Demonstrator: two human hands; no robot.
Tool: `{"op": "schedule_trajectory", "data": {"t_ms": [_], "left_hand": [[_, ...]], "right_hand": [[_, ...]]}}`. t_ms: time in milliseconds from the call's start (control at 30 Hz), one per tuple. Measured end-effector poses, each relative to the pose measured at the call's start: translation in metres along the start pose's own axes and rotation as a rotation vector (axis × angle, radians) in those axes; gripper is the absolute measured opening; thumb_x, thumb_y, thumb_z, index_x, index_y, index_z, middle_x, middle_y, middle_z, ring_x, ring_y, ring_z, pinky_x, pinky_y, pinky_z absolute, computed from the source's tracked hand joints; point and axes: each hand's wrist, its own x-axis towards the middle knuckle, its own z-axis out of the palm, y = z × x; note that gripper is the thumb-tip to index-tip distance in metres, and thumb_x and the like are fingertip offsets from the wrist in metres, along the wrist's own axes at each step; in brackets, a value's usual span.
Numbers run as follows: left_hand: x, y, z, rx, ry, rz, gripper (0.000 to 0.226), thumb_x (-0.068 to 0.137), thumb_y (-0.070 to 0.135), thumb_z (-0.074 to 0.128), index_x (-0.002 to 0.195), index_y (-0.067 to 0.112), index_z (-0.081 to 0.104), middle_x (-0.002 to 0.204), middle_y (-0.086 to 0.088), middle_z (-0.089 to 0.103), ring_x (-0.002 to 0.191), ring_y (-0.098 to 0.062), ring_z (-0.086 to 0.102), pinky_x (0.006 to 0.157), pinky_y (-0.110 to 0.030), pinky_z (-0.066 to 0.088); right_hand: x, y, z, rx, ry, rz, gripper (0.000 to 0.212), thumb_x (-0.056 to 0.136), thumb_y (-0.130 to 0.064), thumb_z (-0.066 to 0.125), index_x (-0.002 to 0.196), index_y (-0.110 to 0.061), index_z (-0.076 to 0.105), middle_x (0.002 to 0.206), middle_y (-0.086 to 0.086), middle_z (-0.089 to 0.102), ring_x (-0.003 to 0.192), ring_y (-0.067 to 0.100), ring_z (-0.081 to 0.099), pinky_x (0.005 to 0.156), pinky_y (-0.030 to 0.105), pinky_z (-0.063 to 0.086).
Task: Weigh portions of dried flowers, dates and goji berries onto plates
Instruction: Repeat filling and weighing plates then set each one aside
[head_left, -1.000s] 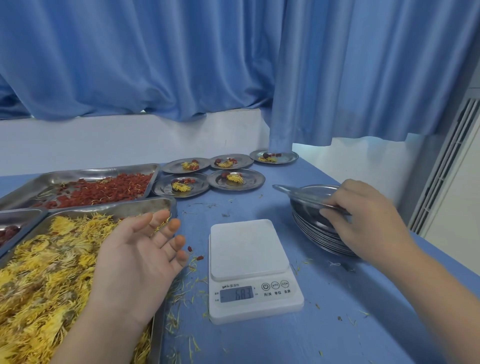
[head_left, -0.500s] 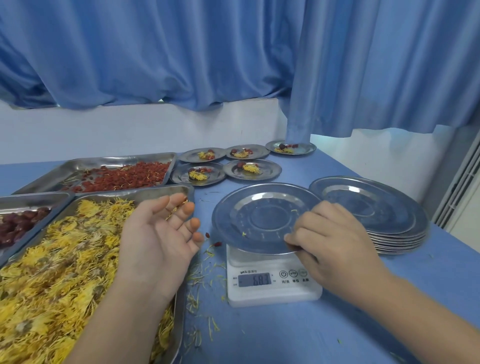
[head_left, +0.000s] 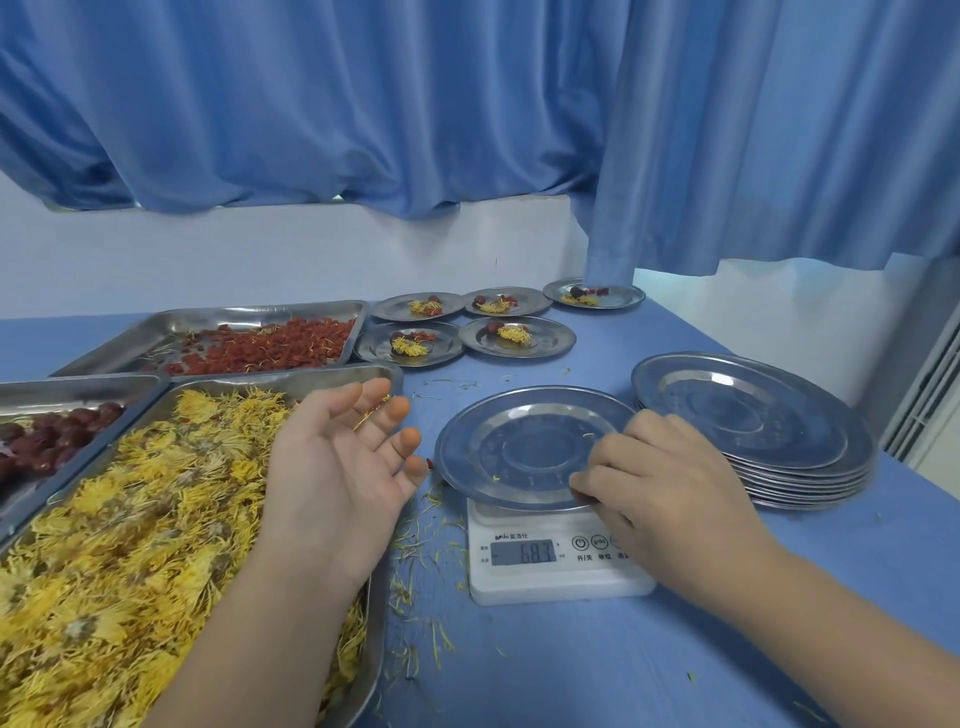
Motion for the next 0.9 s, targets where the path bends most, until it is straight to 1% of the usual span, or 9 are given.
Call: {"op": "schedule_trajectory", "data": {"t_ms": [167,300,367,433,533,600,667,800,900], "left_hand": [[-0.001,0.0,0.0,0.004,0.004,-0.002,0.016,0.087,0.028,0.051,0.092,0.017,0.061,0.079,-0.002,0.061,0.061,-0.016,0.056,0.059,-0.029,0.042],[-0.001,0.0,0.0,0.007,0.008,0.001,0.016,0.087,0.028,0.051,0.089,0.017,0.062,0.078,-0.002,0.061,0.061,-0.017,0.056,0.061,-0.029,0.04],[0.0,0.0,0.001,0.006,0.007,0.001,0.016,0.087,0.028,0.05,0.089,0.017,0.062,0.078,-0.002,0.061,0.06,-0.017,0.056,0.061,-0.029,0.04],[0.0,0.0,0.001,0.005,0.004,0.0,0.016,0.087,0.028,0.05,0.089,0.017,0.061,0.078,-0.002,0.061,0.06,-0.017,0.056,0.06,-0.029,0.04],[0.0,0.0,0.0,0.006,0.002,-0.001,0.016,0.087,0.028,0.05,0.09,0.017,0.061,0.079,-0.003,0.061,0.061,-0.017,0.056,0.06,-0.029,0.04],[0.0,0.0,0.0,0.012,0.005,0.0,0.016,0.087,0.028,0.05,0.089,0.017,0.062,0.079,-0.002,0.061,0.061,-0.017,0.056,0.06,-0.029,0.041],[0.0,0.0,0.0,0.012,0.007,0.0,0.016,0.086,0.028,0.051,0.088,0.017,0.062,0.079,-0.002,0.061,0.061,-0.017,0.056,0.06,-0.029,0.04],[0.001,0.0,-0.001,0.013,0.008,-0.009,0.017,0.087,0.029,0.05,0.088,0.016,0.062,0.078,-0.002,0.061,0.06,-0.017,0.055,0.059,-0.028,0.04],[0.002,-0.001,-0.001,0.018,0.01,-0.01,0.017,0.087,0.029,0.05,0.089,0.016,0.061,0.078,-0.002,0.061,0.06,-0.017,0.055,0.058,-0.028,0.04]], "right_hand": [[0.0,-0.003,-0.005,-0.019,-0.088,0.077,0.015,0.067,-0.011,0.081,0.065,-0.023,0.072,0.062,-0.006,0.062,0.053,0.022,0.053,0.052,0.03,0.042],[-0.001,-0.004,-0.007,0.017,-0.19,0.175,0.013,0.064,-0.023,0.085,0.067,-0.022,0.073,0.066,-0.004,0.066,0.055,0.024,0.062,0.053,0.034,0.05],[-0.001,-0.004,-0.009,0.036,-0.23,0.23,0.02,0.065,-0.034,0.085,0.069,-0.02,0.073,0.068,-0.004,0.067,0.058,0.024,0.064,0.055,0.035,0.052],[0.001,-0.003,-0.012,0.046,-0.254,0.247,0.026,0.069,-0.044,0.081,0.072,-0.02,0.072,0.072,-0.004,0.068,0.063,0.023,0.065,0.059,0.035,0.052],[0.002,-0.003,-0.014,0.089,-0.373,0.294,0.036,0.079,-0.063,0.061,0.085,-0.029,0.07,0.087,-0.011,0.066,0.08,0.015,0.062,0.076,0.034,0.047],[0.002,-0.001,-0.017,0.143,-0.402,0.306,0.041,0.077,-0.069,0.056,0.088,-0.032,0.069,0.091,-0.015,0.064,0.083,0.009,0.06,0.078,0.03,0.045],[0.001,0.003,-0.023,0.261,-0.368,0.336,0.036,0.073,-0.065,0.062,0.086,-0.032,0.072,0.09,-0.017,0.065,0.076,0.007,0.06,0.072,0.03,0.048],[-0.001,0.015,-0.029,0.423,-0.252,0.389,0.011,0.077,-0.038,0.07,0.073,-0.03,0.064,0.075,-0.015,0.056,0.06,0.006,0.054,0.059,0.038,0.049],[-0.001,0.02,-0.027,0.428,-0.193,0.431,0.017,0.079,-0.031,0.07,0.067,-0.033,0.058,0.068,-0.014,0.054,0.06,0.008,0.054,0.057,0.037,0.048]]}}
